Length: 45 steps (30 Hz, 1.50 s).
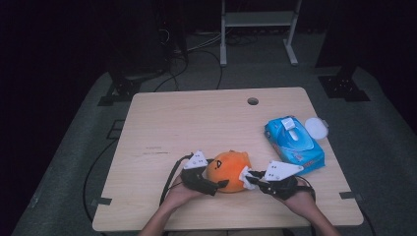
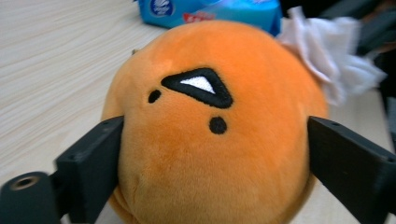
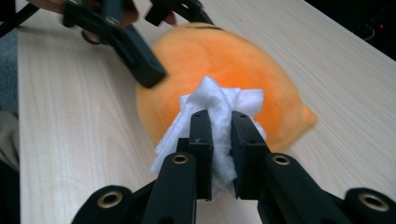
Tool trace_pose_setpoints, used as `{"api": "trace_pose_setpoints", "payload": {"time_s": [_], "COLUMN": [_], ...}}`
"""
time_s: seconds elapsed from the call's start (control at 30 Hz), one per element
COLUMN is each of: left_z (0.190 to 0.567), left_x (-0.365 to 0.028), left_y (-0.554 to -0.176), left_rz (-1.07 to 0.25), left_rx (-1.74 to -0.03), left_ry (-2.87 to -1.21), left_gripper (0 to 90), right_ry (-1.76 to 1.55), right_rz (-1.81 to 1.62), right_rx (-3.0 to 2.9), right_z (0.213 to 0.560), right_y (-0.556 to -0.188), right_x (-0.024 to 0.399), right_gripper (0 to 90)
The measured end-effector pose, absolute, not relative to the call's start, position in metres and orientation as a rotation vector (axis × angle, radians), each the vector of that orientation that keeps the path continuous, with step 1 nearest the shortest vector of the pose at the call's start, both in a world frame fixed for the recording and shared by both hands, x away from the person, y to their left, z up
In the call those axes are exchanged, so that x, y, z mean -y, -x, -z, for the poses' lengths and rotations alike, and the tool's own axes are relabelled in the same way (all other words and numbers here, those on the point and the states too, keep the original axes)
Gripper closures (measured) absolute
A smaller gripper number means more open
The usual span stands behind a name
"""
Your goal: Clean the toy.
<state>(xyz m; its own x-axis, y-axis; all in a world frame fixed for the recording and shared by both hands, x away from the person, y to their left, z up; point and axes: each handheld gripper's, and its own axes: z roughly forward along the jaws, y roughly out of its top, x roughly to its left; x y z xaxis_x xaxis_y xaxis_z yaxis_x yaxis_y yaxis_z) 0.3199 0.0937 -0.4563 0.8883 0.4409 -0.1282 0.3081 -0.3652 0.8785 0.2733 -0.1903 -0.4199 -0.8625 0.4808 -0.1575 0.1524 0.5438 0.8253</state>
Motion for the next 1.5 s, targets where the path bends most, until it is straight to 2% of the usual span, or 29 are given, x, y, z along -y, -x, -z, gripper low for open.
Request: {"api": "trace_pose_setpoints", "payload": {"time_s": [0.13, 0.27, 0.37, 0.53, 0.73, 0.97, 1.03, 1.17, 1.23, 1.4, 1.5], "left_z": [0.456, 0.452, 0.451, 0.451, 0.450, 0.451, 0.451, 0.451, 0.453, 0.451, 0.449], "left_x": [-0.092, -0.083, -0.084, -0.089, -0.083, -0.085, -0.086, -0.084, -0.084, -0.077, -0.070], "left_y": [-0.317, -0.315, -0.316, -0.314, -0.311, -0.311, -0.311, -0.316, -0.319, -0.312, -0.304], "left_rz": [-0.193, -0.229, -0.240, -0.244, -0.288, -0.302, -0.306, -0.288, -0.248, -0.300, -0.383], "left_rx": [-0.511, -0.482, -0.479, -0.487, -0.463, -0.413, -0.423, -0.517, -0.544, -0.461, -0.367], "left_ry": [-2.004, -2.004, -2.026, -2.015, -2.021, -2.031, -2.024, -2.013, -2.002, -2.013, -2.056], "left_gripper": [7.9, 12.7, 10.6, 8.2, 21.3, 24.5, 23.1, 7.3, 6.3, 19.8, 22.9], "right_ry": [-0.575, -0.507, -0.452, -0.512, -0.531, -0.469, -0.497, -0.587, -0.608, -0.505, -0.418], "right_rz": [-1.266, -1.319, -1.265, -1.271, -1.223, -1.250, -1.215, -1.188, -1.212, -1.265, -1.248], "right_rx": [-2.400, -2.419, -2.430, -2.407, -2.406, -2.418, -2.390, -2.355, -2.361, -2.400, -2.400], "right_z": [0.420, 0.417, 0.417, 0.418, 0.421, 0.415, 0.415, 0.418, 0.419, 0.414, 0.410], "right_y": [-0.276, -0.272, -0.271, -0.276, -0.276, -0.277, -0.280, -0.285, -0.285, -0.275, -0.273], "right_x": [0.200, 0.181, 0.167, 0.182, 0.187, 0.171, 0.179, 0.199, 0.203, 0.175, 0.156], "right_gripper": [79.5, 79.5, 79.4, 79.4, 79.5, 79.5, 79.6, 79.9, 79.9, 80.2, 80.3]}}
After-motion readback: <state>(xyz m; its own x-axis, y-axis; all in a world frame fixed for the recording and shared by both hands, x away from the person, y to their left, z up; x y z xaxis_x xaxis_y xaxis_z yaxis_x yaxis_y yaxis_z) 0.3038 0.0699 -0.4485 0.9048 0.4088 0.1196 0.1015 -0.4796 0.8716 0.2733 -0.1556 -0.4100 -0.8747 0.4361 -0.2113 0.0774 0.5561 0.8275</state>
